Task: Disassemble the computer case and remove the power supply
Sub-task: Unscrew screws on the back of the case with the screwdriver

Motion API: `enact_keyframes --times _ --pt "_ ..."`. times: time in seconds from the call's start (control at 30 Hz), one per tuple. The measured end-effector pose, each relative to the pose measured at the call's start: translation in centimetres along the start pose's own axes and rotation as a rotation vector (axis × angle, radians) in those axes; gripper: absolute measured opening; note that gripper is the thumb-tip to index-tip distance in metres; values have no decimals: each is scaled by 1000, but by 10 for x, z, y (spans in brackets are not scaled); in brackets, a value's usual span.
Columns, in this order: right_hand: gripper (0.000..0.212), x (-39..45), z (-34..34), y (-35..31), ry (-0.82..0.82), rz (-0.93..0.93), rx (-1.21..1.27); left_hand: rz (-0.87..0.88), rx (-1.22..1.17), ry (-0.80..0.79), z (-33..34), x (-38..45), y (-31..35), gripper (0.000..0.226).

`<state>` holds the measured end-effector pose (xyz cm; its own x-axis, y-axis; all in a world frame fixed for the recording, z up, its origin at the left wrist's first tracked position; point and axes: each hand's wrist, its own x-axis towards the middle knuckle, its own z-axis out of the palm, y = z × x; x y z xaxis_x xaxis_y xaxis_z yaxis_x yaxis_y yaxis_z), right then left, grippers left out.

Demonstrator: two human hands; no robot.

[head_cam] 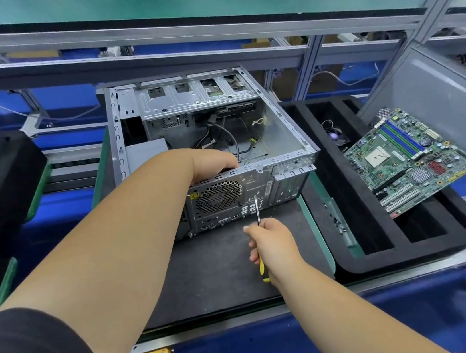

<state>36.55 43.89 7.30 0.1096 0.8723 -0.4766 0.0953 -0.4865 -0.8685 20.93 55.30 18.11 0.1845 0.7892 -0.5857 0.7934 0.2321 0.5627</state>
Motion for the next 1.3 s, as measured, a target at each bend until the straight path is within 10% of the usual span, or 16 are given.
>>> enact_keyframes --times 0.33,1.3 --pt "20 33 28 -16 100 201 379 97 96 -7 3 -3 4 21" --pt "11 50 31 -20 140 207 385 80 -116 -153 0 5 -3 33"
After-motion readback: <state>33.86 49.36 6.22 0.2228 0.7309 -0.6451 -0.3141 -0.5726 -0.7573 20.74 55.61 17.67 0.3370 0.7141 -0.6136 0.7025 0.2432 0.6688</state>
